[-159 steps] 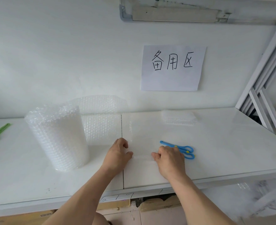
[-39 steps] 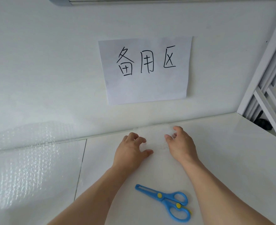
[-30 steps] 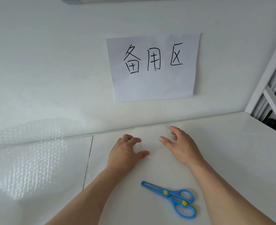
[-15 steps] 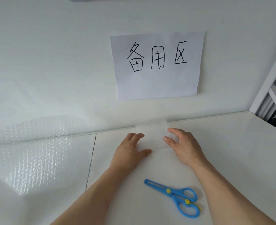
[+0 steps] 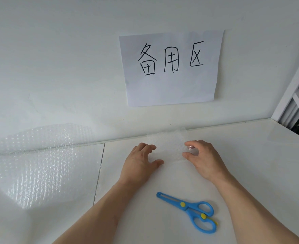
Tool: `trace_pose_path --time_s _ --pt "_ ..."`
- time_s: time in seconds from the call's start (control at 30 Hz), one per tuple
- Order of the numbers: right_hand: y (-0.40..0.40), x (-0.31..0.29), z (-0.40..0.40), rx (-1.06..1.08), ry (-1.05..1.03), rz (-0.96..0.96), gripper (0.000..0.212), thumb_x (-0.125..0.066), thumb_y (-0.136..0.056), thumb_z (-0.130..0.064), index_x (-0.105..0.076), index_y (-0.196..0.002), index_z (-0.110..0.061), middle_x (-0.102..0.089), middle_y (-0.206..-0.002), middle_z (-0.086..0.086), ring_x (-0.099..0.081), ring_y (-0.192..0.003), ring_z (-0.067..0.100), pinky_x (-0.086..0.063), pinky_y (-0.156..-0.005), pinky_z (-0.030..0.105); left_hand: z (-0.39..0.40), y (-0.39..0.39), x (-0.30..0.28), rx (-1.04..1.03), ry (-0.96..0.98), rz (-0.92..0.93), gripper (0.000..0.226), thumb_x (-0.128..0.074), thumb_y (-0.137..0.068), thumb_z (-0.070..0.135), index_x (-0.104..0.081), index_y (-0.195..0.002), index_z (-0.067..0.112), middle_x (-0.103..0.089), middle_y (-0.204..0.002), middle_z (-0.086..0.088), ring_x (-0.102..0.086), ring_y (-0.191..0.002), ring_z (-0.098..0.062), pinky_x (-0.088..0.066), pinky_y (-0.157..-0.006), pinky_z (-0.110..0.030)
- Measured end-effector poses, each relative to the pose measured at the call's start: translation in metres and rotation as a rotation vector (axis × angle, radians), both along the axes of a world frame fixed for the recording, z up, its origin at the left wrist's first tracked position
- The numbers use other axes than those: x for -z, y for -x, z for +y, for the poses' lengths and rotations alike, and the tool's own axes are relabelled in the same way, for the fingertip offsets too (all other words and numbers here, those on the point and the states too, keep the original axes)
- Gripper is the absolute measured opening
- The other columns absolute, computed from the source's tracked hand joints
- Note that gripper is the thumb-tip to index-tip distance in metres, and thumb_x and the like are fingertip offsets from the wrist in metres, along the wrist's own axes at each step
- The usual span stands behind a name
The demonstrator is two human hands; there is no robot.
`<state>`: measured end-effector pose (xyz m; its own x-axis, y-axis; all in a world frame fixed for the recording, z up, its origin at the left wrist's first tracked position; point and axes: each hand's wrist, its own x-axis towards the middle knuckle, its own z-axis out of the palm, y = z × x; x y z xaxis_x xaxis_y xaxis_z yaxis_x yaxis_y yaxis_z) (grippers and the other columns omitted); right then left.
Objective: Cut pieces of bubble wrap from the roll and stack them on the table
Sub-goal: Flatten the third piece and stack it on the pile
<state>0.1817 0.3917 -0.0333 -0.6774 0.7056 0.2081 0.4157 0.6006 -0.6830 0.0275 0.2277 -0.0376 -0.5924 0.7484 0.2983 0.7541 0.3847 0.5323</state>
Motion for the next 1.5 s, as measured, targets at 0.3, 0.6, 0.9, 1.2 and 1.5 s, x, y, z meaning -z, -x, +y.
trace_pose_path --time_s 0.3,0.6,0.9,1.2,1.5 --pt "-0.005 -0.005 -0.005 -0.008 0.001 0.007 0.033 -0.068 -0.087 -0.028 -0.065 -0.120 -0.028 -0.056 -0.101 -0.015 -0.050 -0.110 0.010 -0.039 -0.098 0.027 -0.001 -0.001 -0.001 -0.034 0.038 0.090 0.050 -0.064 -0.085 0.052 -0.056 -0.130 0.031 -0.058 -0.119 0.014 -0.049 -0.113 -0.009 -0.032 -0.087 -0.015" --pt "-0.005 -0.004 -0.004 -0.028 -0.001 0.038 0.029 -0.064 -0.091 -0.021 -0.065 -0.119 -0.027 -0.060 -0.096 -0.014 -0.049 -0.103 0.007 -0.035 -0.088 0.019 -0.002 -0.001 0.003 -0.020 0.008 0.099 0.044 -0.064 -0.087 0.045 -0.057 -0.128 0.030 -0.060 -0.117 0.013 -0.052 -0.111 -0.010 -0.039 -0.090 -0.020" --pt "-0.008 -0.008 -0.009 -0.020 0.067 0.120 0.025 -0.065 -0.087 -0.019 -0.066 -0.110 -0.030 -0.060 -0.091 -0.018 -0.053 -0.100 0.007 -0.035 -0.080 0.012 -0.002 0.002 0.010 -0.025 -0.030 0.284 0.035 -0.071 -0.078 0.048 -0.073 -0.105 0.026 -0.068 -0.095 0.008 -0.060 -0.092 -0.023 -0.041 -0.084 -0.028" --pt "-0.004 -0.011 -0.009 0.113 0.012 0.089 0.009 -0.061 -0.086 -0.033 -0.065 -0.092 -0.028 -0.048 -0.113 -0.010 -0.045 -0.115 0.018 -0.037 -0.098 0.030 0.000 0.002 0.007 0.017 -0.080 0.187 0.058 -0.049 -0.080 0.074 -0.073 -0.101 0.026 -0.061 -0.123 0.006 -0.050 -0.120 -0.018 -0.034 -0.100 -0.028" --pt "0.020 -0.021 -0.005 -0.063 -0.131 -0.534 0.061 -0.016 -0.099 -0.058 -0.012 -0.155 -0.035 -0.001 -0.165 -0.010 0.000 -0.151 0.016 -0.010 -0.118 0.042 0.006 0.001 -0.002 -0.033 0.205 0.092 0.048 -0.030 -0.102 0.051 -0.043 -0.145 0.034 -0.035 -0.156 0.008 -0.031 -0.142 -0.013 -0.019 -0.114 -0.028"
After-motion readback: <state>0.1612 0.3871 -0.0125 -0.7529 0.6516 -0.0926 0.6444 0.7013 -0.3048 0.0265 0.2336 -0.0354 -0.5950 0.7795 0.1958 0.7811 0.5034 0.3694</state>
